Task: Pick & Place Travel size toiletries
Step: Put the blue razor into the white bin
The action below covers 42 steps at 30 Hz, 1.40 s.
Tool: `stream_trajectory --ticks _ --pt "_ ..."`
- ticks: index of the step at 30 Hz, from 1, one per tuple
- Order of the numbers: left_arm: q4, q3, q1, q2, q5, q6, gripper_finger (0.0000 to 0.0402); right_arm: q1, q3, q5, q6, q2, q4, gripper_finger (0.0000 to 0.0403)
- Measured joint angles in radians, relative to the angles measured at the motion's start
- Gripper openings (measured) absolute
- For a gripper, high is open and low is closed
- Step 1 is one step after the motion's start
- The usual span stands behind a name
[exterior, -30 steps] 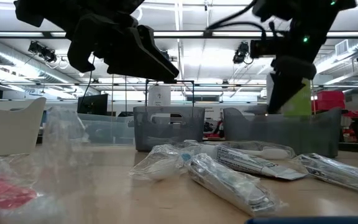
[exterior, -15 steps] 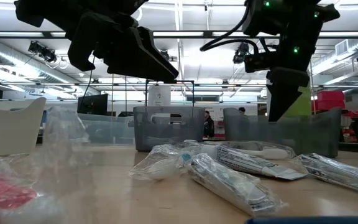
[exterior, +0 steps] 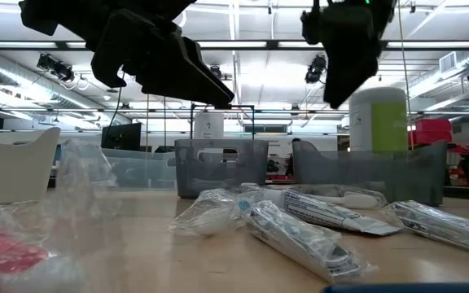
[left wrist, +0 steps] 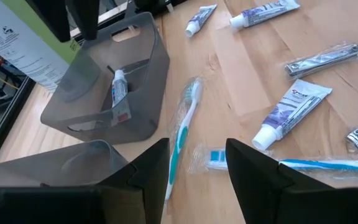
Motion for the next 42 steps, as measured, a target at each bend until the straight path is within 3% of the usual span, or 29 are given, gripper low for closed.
stream_trajectory --ticks 5,9,13,24,32,42 --pt "0.000 0.000 0.000 0.000 0.000 -0.038 0.0165 0.021 0.012 -0.153 0.002 0.000 0.086 0.0203" --pt "0.000 0.000 0.000 0.000 0.000 -0.130 0.0165 0.068 0.008 -0.186 0.000 0.000 0.152 0.0199" --pt "0.000 0.000 0.000 0.000 0.000 -0.236 0.0165 0.131 0.007 -0.132 -0.025 0.000 0.190 0.0202" --pt "0.000 0.000 0.000 0.000 0.000 -0.517 0.0165 0.206 0.006 0.165 -0.222 0.000 0.268 0.0214" --pt "0.000 0.000 0.000 0.000 0.088 -0.584 0.0163 0.183 0.005 0.170 -0.358 0.000 0.343 0.0210" --pt "0.000 0.000 0.000 0.000 0.079 -0.644 0.0162 0.154 0.005 0.160 -0.457 0.000 0.384 0.0197"
